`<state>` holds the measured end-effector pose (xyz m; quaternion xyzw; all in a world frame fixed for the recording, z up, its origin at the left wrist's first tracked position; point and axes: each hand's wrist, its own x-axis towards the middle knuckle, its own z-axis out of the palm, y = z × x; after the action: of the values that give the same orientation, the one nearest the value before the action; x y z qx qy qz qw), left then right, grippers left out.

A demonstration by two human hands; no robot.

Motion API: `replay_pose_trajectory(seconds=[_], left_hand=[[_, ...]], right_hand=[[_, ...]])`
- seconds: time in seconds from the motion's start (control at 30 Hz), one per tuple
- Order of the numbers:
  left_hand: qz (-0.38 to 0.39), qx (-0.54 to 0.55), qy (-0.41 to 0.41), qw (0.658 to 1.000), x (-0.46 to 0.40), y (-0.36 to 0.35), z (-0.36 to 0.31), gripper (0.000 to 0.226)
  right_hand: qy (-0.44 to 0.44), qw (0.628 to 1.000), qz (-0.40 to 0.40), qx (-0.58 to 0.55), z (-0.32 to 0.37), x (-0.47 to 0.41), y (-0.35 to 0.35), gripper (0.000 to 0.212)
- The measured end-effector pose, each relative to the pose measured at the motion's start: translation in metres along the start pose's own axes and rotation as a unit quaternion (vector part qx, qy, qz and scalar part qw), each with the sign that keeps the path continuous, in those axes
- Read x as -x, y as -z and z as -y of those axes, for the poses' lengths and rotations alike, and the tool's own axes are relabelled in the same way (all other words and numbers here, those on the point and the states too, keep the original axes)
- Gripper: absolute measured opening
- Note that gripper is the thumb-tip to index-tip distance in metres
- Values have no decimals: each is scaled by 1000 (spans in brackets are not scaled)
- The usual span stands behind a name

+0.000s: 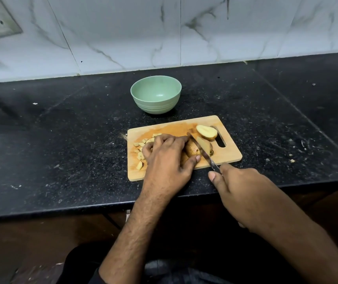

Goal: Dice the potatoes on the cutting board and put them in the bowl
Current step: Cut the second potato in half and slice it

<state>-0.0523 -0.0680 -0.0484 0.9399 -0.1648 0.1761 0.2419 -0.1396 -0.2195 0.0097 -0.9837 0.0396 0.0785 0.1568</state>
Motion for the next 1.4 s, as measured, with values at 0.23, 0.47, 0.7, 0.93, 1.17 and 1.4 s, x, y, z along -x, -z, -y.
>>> replay_pose_trajectory(seconds=[0.23, 0.47, 0.7, 0.93, 1.17, 1.4], left_hand=[[-14, -31, 14, 999, -2, -4, -9, 51], [-21, 28, 16, 999, -3, -2, -6, 49], [-4, 3, 5, 1000, 0, -1, -2, 55], [29, -55, -14, 998, 1, 0, -7, 67], [11, 5, 7, 1000, 0, 0, -5, 59], [-2, -7, 7, 1000, 3, 0, 0, 54]], right_hand=[[-11, 999, -4, -29, 3, -2, 4, 34], [-18, 999, 4, -35, 1, 1, 7, 36], [-28, 999, 13, -41, -4, 2, 8, 35], [-29, 998, 10, -47, -10, 1, 6, 35], [-20, 999, 3, -47, -12, 1, 4, 35], [1, 998, -2, -65, -12, 1, 1, 37]])
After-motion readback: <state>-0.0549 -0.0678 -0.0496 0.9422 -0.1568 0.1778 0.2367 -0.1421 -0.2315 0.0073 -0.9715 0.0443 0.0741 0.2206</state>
